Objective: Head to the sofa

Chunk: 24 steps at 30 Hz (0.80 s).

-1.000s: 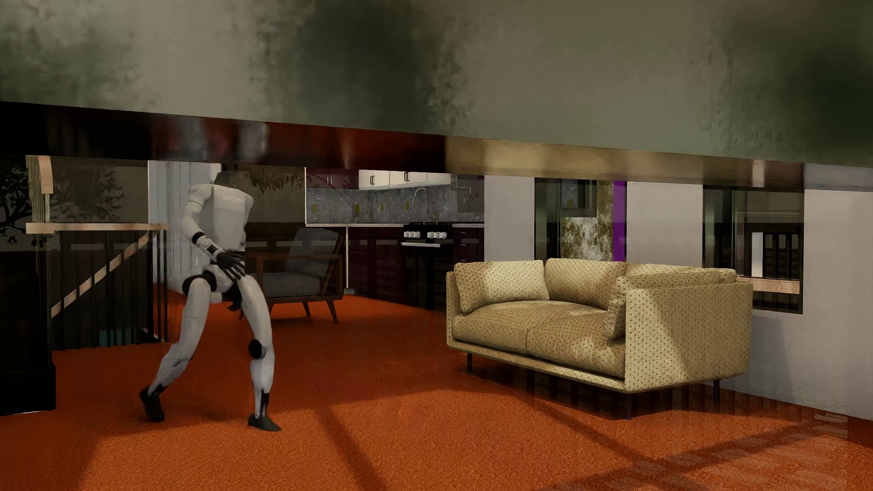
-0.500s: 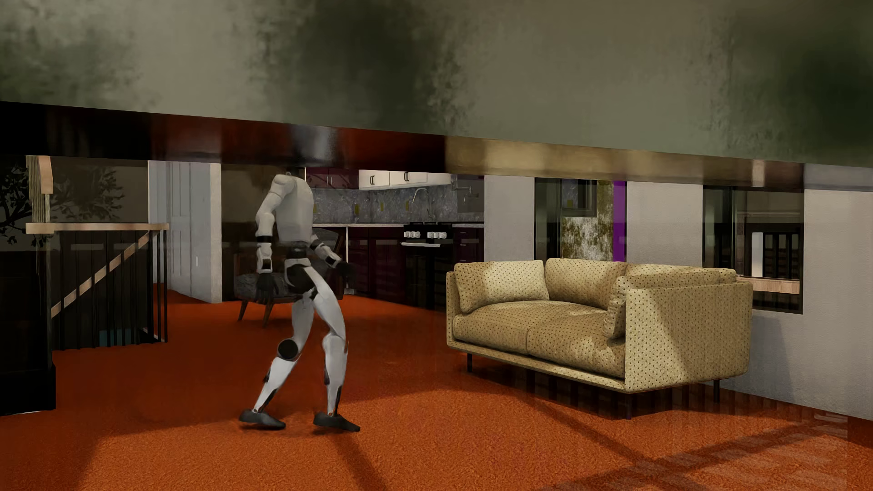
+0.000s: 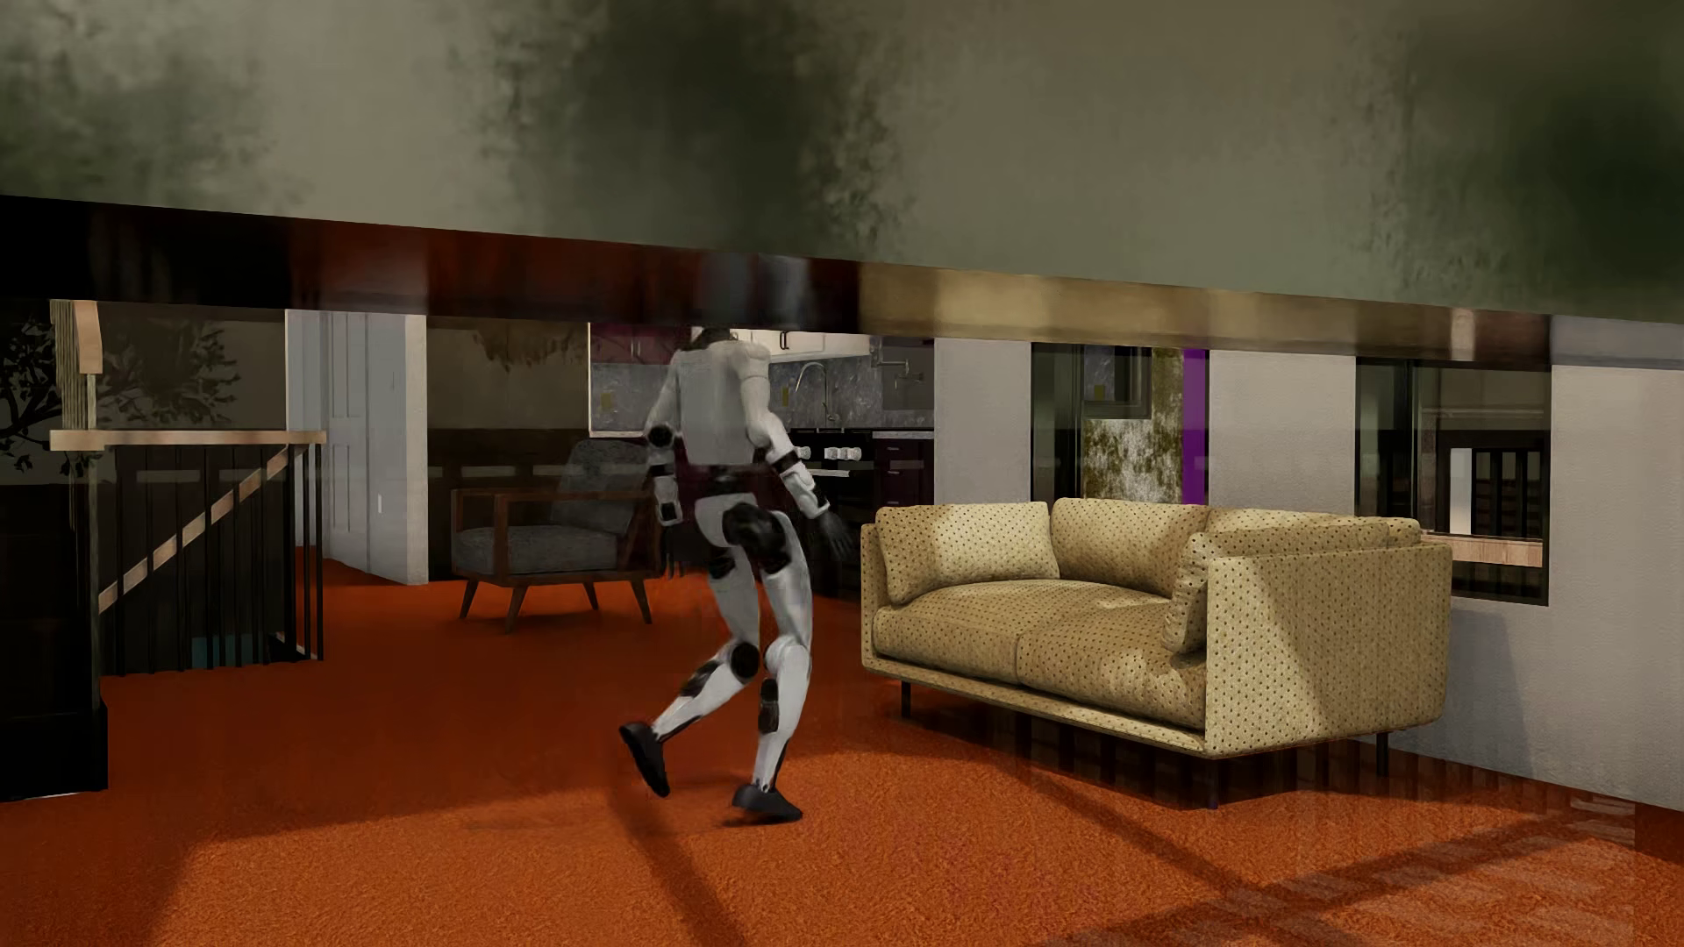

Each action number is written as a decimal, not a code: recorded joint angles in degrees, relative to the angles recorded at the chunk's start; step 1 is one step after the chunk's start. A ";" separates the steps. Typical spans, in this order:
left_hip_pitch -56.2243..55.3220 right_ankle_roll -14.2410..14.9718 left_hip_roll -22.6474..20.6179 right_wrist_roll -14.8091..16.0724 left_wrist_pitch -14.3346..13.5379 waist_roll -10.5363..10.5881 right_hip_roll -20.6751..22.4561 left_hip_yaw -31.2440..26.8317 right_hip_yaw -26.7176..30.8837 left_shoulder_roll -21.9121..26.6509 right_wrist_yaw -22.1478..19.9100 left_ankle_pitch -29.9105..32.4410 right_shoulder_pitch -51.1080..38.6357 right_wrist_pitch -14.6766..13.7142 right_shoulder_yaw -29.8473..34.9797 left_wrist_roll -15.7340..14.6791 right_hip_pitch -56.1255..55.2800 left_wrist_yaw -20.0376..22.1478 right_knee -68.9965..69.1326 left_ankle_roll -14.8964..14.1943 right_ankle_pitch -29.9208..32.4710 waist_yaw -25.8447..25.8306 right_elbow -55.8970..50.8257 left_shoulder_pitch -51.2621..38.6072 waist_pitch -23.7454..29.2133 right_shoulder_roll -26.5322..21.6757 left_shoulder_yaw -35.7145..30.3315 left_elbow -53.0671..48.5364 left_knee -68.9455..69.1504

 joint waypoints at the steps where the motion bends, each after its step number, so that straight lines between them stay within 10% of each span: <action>1: -3.47 0.00 0.16 0.00 0.00 0.37 0.19 0.00 0.00 -0.18 0.00 -4.42 -1.09 0.00 -0.64 0.00 1.49 0.00 0.45 0.00 -1.11 2.81 -2.78 0.23 0.72 -1.51 5.95 -1.06 2.24; 5: -7.99 0.00 -0.64 0.00 0.00 -0.58 -0.90 0.00 0.00 -3.75 0.00 -5.47 -6.83 0.00 -9.19 0.00 6.82 0.00 0.70 0.00 -5.23 8.89 -7.24 -0.58 0.98 -2.53 18.89 -3.47 -13.01; 8: -2.38 0.00 -2.52 0.00 0.00 -2.58 -2.55 0.00 0.00 -5.08 0.00 -6.69 -9.61 0.00 -10.17 0.00 8.95 0.00 -0.40 0.00 -4.29 9.49 -11.17 -3.11 0.54 -0.12 10.48 -1.89 -34.32; 11: 4.52 0.00 -4.72 0.00 0.00 -3.70 -3.10 0.00 0.00 -5.77 0.00 -7.36 -10.63 0.00 -1.12 0.00 10.20 0.00 -2.35 0.00 -5.91 7.43 -15.58 -5.00 -0.82 1.56 -0.55 -2.75 -45.90; 20: 13.92 0.00 -7.59 0.00 0.00 -4.96 -4.75 0.00 0.00 -1.25 0.00 -16.18 -10.55 0.00 42.12 0.00 12.30 0.00 -6.63 0.00 -11.24 7.11 1.55 -15.22 -1.53 10.04 -0.32 0.87 -52.61; 24: 14.38 0.00 -7.71 0.00 0.00 -4.15 -4.82 0.00 0.00 -1.96 0.00 -17.42 -8.45 0.00 31.42 0.00 13.10 0.00 -7.24 0.00 -12.15 4.97 -0.71 -16.58 -1.98 7.55 4.22 -5.12 -53.95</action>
